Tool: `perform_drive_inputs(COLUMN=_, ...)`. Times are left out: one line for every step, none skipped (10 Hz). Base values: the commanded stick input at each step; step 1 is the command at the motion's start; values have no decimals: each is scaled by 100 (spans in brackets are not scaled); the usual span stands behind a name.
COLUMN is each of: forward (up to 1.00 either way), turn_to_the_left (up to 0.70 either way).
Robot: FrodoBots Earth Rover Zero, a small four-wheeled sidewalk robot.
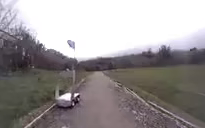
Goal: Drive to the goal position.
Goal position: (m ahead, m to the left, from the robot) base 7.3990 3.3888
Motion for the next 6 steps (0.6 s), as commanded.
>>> perform_drive_inputs(forward=70, turn_to_the_left=0)
perform_drive_inputs(forward=70, turn_to_the_left=0)
perform_drive_inputs(forward=70, turn_to_the_left=0)
perform_drive_inputs(forward=70, turn_to_the_left=0)
perform_drive_inputs(forward=70, turn_to_the_left=0)
perform_drive_inputs(forward=70, turn_to_the_left=0)
